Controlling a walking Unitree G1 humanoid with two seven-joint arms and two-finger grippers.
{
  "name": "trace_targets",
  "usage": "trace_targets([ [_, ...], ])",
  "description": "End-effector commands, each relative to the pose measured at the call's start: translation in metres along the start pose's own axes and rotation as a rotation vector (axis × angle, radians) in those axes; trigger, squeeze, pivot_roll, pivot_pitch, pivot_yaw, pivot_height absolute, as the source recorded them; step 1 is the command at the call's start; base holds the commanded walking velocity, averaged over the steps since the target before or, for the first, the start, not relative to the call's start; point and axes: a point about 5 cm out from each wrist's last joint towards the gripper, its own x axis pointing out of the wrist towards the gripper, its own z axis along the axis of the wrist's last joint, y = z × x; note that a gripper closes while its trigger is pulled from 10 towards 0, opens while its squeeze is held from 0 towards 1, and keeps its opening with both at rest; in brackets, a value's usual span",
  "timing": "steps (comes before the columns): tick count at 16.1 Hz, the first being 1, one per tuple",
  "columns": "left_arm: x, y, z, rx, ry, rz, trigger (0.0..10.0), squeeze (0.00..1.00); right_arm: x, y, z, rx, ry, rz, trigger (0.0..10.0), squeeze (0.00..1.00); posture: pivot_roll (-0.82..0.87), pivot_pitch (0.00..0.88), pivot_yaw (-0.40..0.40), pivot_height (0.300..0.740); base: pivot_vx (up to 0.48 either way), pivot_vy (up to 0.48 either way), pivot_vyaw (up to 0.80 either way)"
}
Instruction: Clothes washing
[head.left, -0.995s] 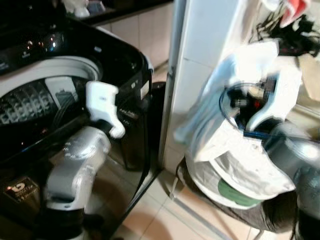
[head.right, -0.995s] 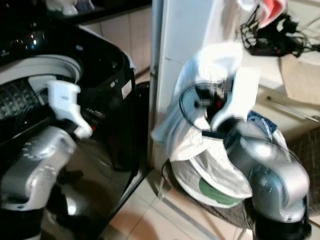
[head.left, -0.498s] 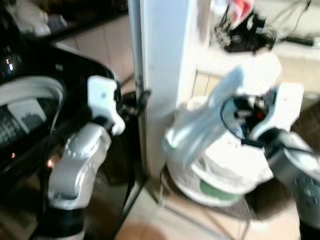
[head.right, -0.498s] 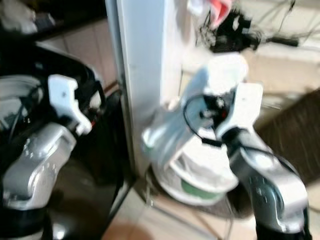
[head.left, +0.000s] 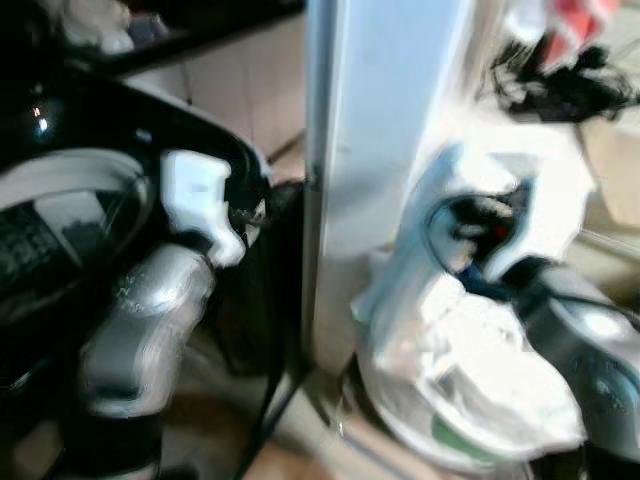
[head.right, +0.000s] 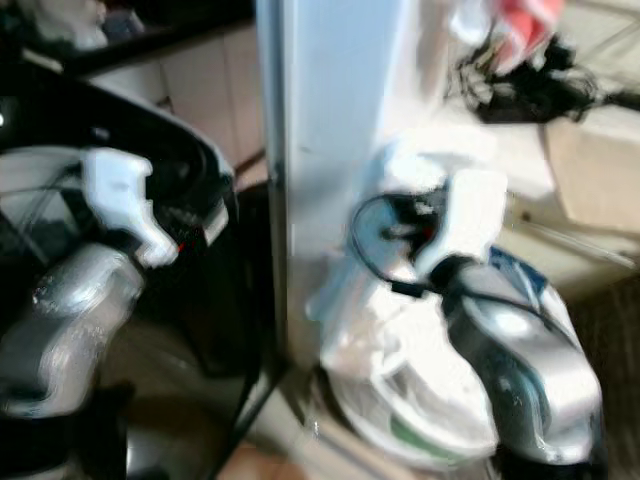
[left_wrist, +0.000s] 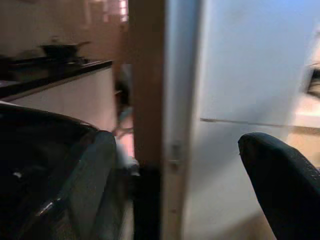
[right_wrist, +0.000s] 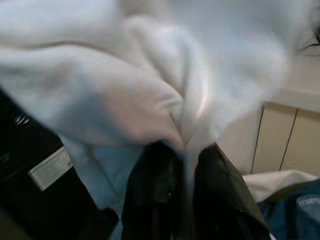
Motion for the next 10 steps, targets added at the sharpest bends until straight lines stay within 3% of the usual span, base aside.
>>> trace_targets([
  [1, 0.003, -0.013, 0.000, -0.015, -0.002, -0.062, 10.0, 0.00, -0.004, -0.009, 0.004, -0.020, -0.017, -0.044, 10.0, 0.00, -0.10, 0.000, -0.011, 0.740, 0.000, 0.000, 0.00],
  [10, 0.007, -0.024, -0.002, -0.018, 0.021, -0.152, 10.0, 0.00, -0.006, -0.009, 0.009, 0.000, -0.035, -0.054, 10.0, 0.00, -0.12, 0.000, 0.010, 0.740, 0.000, 0.000, 0.00],
])
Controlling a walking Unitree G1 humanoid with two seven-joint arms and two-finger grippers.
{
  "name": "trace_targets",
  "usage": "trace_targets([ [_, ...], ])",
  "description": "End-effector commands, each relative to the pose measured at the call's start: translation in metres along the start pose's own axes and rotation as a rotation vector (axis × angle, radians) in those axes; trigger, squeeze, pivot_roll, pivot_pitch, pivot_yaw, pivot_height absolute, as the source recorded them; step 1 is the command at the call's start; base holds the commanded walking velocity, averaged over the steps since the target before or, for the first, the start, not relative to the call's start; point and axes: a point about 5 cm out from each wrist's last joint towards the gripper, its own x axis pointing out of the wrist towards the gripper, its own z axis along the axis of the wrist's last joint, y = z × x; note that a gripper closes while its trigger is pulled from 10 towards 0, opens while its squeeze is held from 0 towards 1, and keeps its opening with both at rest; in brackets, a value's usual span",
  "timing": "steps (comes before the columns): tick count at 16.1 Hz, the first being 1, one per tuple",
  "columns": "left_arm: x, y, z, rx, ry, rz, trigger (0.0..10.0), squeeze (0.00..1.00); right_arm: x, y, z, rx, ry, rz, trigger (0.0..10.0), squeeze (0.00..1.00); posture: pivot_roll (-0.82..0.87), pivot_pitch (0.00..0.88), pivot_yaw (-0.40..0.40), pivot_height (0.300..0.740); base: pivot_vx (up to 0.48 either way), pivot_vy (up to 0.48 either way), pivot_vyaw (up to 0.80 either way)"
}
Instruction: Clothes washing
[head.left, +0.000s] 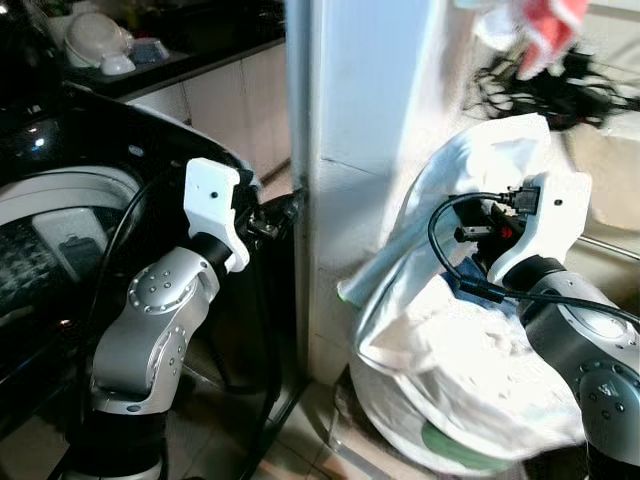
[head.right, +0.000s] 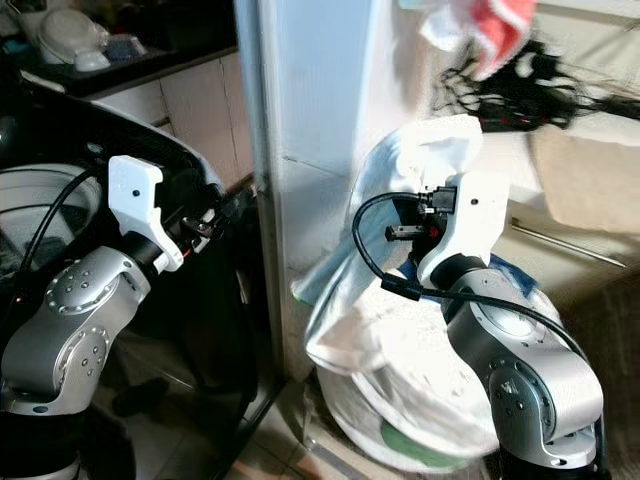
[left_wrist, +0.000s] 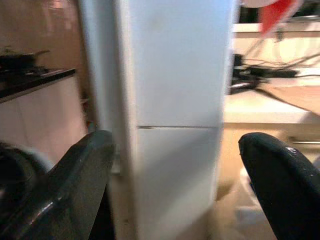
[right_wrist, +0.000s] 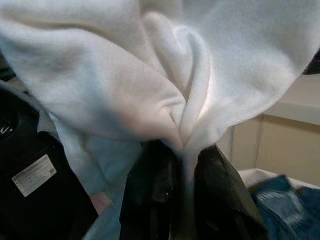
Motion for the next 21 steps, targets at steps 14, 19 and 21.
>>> trace_targets([
  [14, 0.040, -0.081, 0.014, -0.284, -0.045, -0.393, 10.0, 1.00, 0.026, 0.035, 0.092, 0.488, -0.137, 0.578, 10.0, 0.00, -0.15, 0.000, -0.030, 0.740, 0.000, 0.000, 0.00],
  [19, 0.048, -0.080, 0.011, -0.106, -0.073, -0.316, 0.0, 1.00, 0.020, 0.040, 0.094, 0.488, -0.097, 0.604, 10.0, 0.00, -0.17, 0.000, -0.024, 0.740, 0.000, 0.000, 0.00],
  [21, 0.049, -0.074, 0.006, -0.109, -0.053, -0.270, 0.0, 0.00, 0.020, 0.039, 0.094, 0.487, -0.093, 0.594, 10.0, 0.00, -0.17, 0.000, -0.018, 0.740, 0.000, 0.000, 0.00],
])
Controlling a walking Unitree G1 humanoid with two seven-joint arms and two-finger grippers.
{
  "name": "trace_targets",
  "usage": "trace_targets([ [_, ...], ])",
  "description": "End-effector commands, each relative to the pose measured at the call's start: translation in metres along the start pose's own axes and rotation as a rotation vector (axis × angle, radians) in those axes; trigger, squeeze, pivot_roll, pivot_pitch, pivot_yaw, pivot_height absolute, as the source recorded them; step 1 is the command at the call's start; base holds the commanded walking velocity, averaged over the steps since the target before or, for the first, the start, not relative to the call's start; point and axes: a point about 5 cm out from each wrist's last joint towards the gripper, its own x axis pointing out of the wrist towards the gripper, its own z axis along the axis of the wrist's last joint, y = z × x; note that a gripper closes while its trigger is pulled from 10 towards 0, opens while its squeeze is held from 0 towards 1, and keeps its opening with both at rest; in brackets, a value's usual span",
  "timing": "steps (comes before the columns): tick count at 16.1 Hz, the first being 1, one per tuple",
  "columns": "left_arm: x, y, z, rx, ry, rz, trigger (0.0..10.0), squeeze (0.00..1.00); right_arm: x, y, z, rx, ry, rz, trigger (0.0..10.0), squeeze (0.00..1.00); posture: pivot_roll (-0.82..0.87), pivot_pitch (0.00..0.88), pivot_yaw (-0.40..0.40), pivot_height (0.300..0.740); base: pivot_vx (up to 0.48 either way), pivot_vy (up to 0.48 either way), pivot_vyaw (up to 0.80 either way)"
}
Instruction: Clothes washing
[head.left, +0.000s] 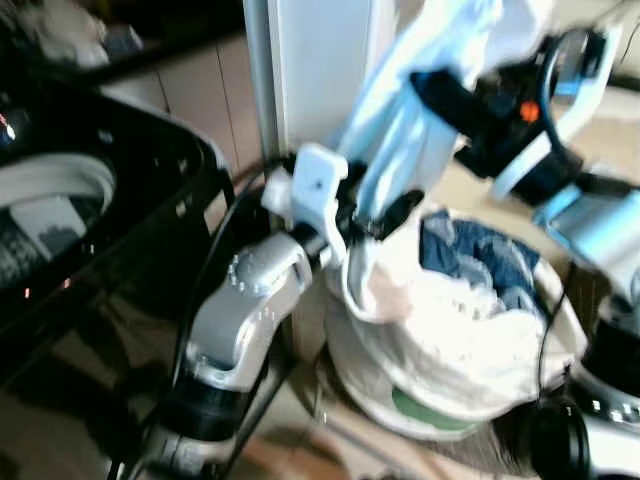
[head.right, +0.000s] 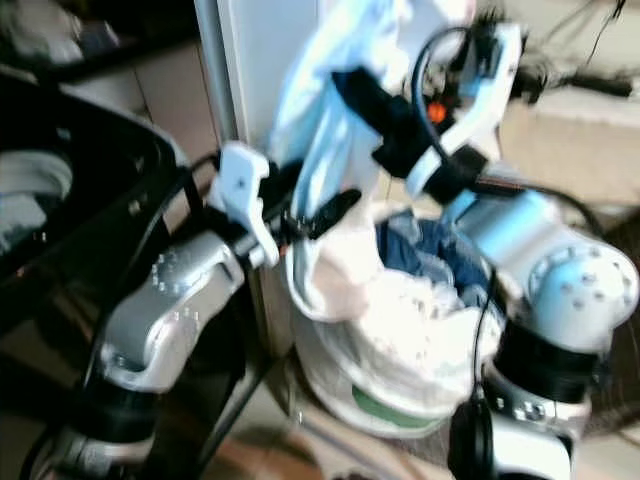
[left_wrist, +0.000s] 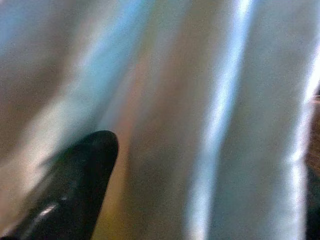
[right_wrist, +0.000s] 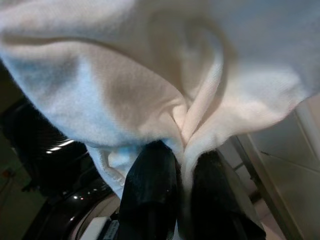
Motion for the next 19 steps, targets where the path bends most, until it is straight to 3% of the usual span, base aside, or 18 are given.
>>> trace_targets([
  [1, -0.003, 0.009, 0.000, -0.007, 0.006, 0.045, 0.0, 0.00, -0.001, 0.004, 0.001, -0.006, 0.000, 0.012, 10.0, 0.00, -0.17, 0.000, -0.015, 0.740, 0.000, 0.000, 0.00],
  [9, -0.012, 0.022, -0.001, -0.007, 0.054, 0.112, 0.0, 0.00, -0.006, 0.000, 0.001, 0.004, -0.014, -0.036, 10.0, 0.00, -0.16, 0.000, -0.017, 0.740, 0.000, 0.000, 0.00],
  [12, -0.012, 0.036, 0.003, -0.005, 0.097, 0.203, 0.0, 0.00, -0.008, -0.002, -0.003, -0.009, -0.008, -0.066, 10.0, 0.00, -0.16, 0.000, -0.016, 0.740, 0.000, 0.000, 0.00],
  [16, -0.015, 0.034, 0.008, -0.030, 0.078, 0.155, 0.0, 0.00, -0.010, -0.004, -0.005, -0.015, -0.018, -0.087, 10.0, 0.00, -0.15, 0.000, -0.008, 0.740, 0.000, 0.000, 0.00],
  [18, -0.018, 0.034, 0.010, -0.004, 0.081, 0.133, 0.0, 0.00, -0.012, -0.005, -0.006, -0.029, -0.022, -0.102, 10.0, 0.00, -0.15, 0.000, 0.000, 0.740, 0.000, 0.000, 0.00],
  [19, -0.020, 0.043, 0.019, 0.029, 0.060, 0.154, 0.0, 0.00, -0.014, -0.005, -0.009, -0.053, -0.017, -0.102, 10.0, 1.00, -0.15, 0.000, 0.001, 0.740, 0.000, 0.000, 0.00],
])
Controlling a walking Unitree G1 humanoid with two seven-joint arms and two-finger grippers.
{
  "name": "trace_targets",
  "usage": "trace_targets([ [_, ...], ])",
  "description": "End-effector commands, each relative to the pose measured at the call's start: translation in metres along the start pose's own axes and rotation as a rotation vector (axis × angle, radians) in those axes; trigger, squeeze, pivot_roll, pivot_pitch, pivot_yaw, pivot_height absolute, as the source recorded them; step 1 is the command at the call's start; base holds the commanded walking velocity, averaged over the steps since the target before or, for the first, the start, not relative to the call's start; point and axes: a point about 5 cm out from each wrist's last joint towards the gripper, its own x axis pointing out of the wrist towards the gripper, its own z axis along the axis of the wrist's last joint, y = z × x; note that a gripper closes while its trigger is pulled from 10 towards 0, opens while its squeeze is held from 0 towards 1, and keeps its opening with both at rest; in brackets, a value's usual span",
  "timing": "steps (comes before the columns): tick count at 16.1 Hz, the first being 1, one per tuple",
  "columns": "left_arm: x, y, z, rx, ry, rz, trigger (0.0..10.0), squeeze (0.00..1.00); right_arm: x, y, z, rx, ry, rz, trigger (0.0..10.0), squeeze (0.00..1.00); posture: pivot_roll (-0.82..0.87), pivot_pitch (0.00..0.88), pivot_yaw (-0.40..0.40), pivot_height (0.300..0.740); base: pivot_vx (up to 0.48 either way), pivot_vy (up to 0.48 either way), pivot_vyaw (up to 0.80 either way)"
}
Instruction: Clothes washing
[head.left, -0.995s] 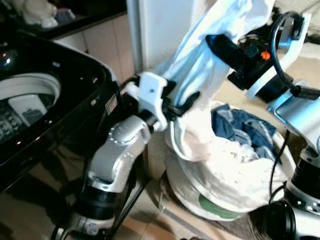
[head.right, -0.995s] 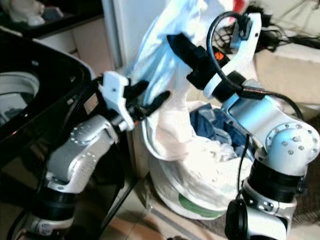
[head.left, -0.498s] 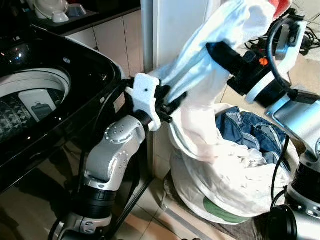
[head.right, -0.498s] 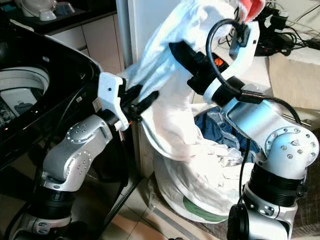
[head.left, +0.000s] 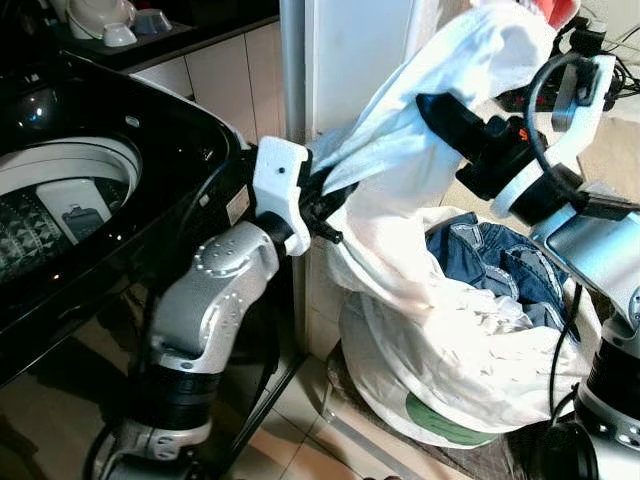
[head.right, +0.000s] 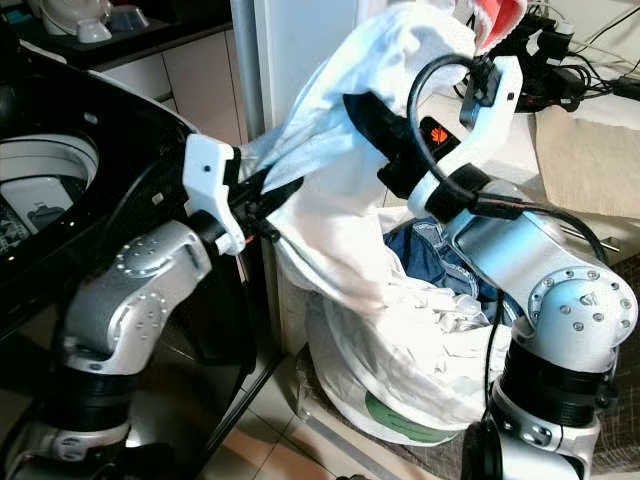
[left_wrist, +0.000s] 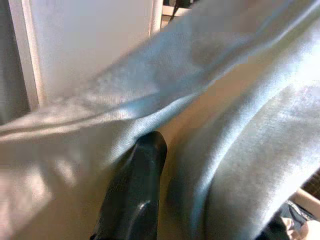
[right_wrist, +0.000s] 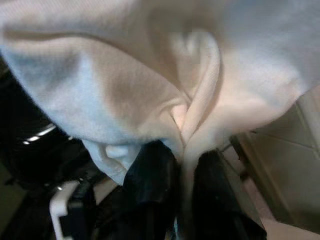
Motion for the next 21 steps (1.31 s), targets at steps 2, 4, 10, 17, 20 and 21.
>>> trace_targets([
  [2, -0.005, 0.024, 0.024, 0.046, -0.066, 0.069, 0.0, 0.00, -0.005, 0.004, 0.002, -0.050, -0.022, 0.012, 10.0, 1.00, -0.14, 0.000, 0.002, 0.740, 0.000, 0.000, 0.00],
  [4, -0.020, 0.068, 0.074, 0.245, -0.116, 0.167, 0.0, 0.00, -0.021, -0.018, -0.002, -0.234, 0.079, -0.175, 10.0, 0.00, -0.12, 0.000, 0.004, 0.740, 0.000, 0.000, 0.00],
  [10, -0.077, 0.143, 0.256, 0.978, -0.328, 0.734, 0.0, 0.00, -0.036, -0.020, -0.024, -0.423, 0.211, -0.177, 10.0, 0.00, -0.08, 0.000, 0.024, 0.740, 0.000, 0.000, 0.00],
  [17, -0.072, 0.204, 0.176, 1.002, 0.348, 0.719, 10.0, 0.00, -0.033, -0.015, -0.052, -0.483, 0.298, -0.151, 10.0, 0.00, -0.10, 0.000, 0.048, 0.740, 0.000, 0.000, 0.00],
  [20, -0.098, 0.223, 0.146, 0.941, 0.708, 0.609, 10.0, 1.00, -0.035, -0.012, -0.060, -0.483, 0.341, -0.113, 10.0, 0.00, -0.09, 0.000, 0.041, 0.740, 0.000, 0.000, 0.00],
  [21, -0.102, 0.224, 0.145, 0.933, 0.745, 0.587, 10.0, 1.00, -0.036, -0.012, -0.061, -0.483, 0.351, -0.109, 10.0, 0.00, -0.09, 0.000, 0.034, 0.740, 0.000, 0.000, 0.00],
])
